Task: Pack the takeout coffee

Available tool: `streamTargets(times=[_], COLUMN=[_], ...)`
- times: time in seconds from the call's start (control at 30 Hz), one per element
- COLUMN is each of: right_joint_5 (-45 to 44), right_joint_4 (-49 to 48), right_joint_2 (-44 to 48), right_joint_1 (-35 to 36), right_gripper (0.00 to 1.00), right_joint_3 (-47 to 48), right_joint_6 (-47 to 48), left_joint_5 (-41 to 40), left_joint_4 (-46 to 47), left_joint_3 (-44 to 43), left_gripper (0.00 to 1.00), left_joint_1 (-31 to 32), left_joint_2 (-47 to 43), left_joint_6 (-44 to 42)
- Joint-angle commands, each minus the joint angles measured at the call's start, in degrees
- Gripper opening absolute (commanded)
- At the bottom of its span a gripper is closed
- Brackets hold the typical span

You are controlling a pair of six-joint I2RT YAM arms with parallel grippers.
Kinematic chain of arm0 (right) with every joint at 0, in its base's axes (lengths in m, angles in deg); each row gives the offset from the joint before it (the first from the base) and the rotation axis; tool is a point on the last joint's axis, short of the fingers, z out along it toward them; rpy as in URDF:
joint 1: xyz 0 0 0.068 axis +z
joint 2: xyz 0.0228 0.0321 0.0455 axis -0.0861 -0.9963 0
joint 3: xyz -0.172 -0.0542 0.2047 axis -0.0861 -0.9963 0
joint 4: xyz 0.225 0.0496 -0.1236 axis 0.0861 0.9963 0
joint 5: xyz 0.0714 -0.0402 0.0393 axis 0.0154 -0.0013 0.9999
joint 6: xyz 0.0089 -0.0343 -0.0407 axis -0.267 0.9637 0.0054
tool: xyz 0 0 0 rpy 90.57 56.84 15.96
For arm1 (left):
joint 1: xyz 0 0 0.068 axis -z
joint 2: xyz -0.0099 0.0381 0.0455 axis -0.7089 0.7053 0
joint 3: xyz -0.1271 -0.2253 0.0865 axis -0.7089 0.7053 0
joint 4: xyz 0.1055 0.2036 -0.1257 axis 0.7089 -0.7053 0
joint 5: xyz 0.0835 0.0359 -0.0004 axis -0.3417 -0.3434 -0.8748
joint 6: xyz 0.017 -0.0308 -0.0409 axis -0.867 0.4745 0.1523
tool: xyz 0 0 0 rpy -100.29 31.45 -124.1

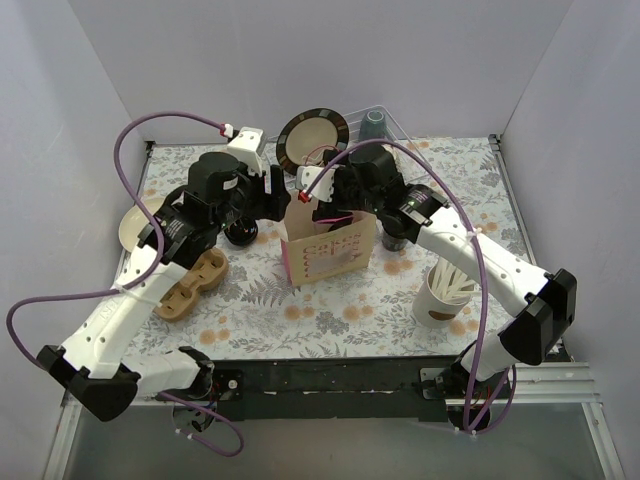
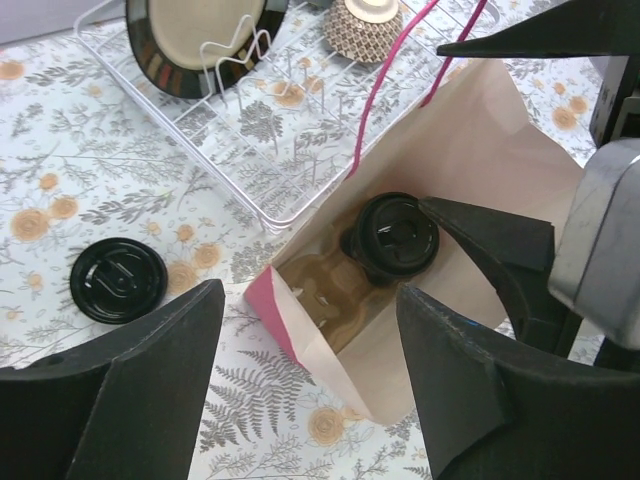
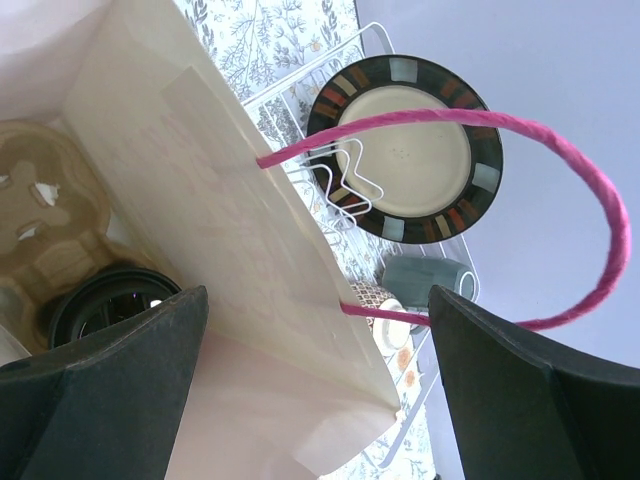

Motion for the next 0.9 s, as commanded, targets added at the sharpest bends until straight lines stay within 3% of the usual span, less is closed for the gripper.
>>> streamTargets(times=[0.0, 0.17, 0.43, 0.53, 0.57, 0.67, 0.7, 0.73, 0.77, 0.83, 0.87], right_joint_5=[0.3, -2.2, -10.2, -11.5, -13.6, -21.6, -23.7, -25.4, -27.9, -30.5, -31.1], right_joint_4=[-2.6, -6.0, -6.7, -7.4, -6.0, 8.1, 13.0, 23.9, 28.6, 37.4, 43.4], right_joint_2=[2.2, 3.6, 1.6, 2.5, 2.1, -1.6, -2.8, -3.7, -4.8, -4.5, -2.3], right_joint_1=[-0.6, -0.6, -0.6, -0.6, -0.6, -0.6, -0.6, -0.6, -0.6, -0.9, -1.8], right_gripper=[0.99, 0.98, 0.99, 0.98, 0.99, 0.99, 0.99, 0.98, 0.95, 0.89, 0.82], right_joint_3=[3.4, 3.5, 11.4, 12.9, 14.8, 28.1, 31.6, 35.4, 40.0, 41.6, 39.3], right_joint_6=[-3.5, -8.6, -19.7, -27.0, -34.1, -47.0, -55.2, -59.6, -62.6, -73.6, -76.8], left_joint_5=[-4.1, -3.7, -2.9, -2.1, -1.6, 1.3, 2.0, 2.4, 2.7, 4.3, 5.0], left_joint_4=[-1.1, -1.6, -1.6, -1.6, -1.7, -2.1, -2.2, -2.3, -2.5, -2.8, -2.8], left_joint_3=[-2.5, -1.9, -1.0, -1.0, -1.1, -1.1, -1.1, -1.3, -1.6, -2.2, -2.7], left_gripper=[0.7, 0.71, 0.73, 0.73, 0.73, 0.74, 0.74, 0.74, 0.75, 0.76, 0.76], left_joint_1=[0.0, 0.0, 0.0, 0.0, 0.0, 0.0, 0.0, 0.0, 0.0, 0.0, 0.0], left_joint_2=[-3.1, -4.5, -7.0, -7.5, -7.5, -8.2, -8.5, -8.7, -9.0, -9.6, -10.0], left_joint_6=[-2.2, -2.2, -1.7, -1.7, -1.8, -2.3, -2.2, -2.0, -1.6, -1.1, -1.3])
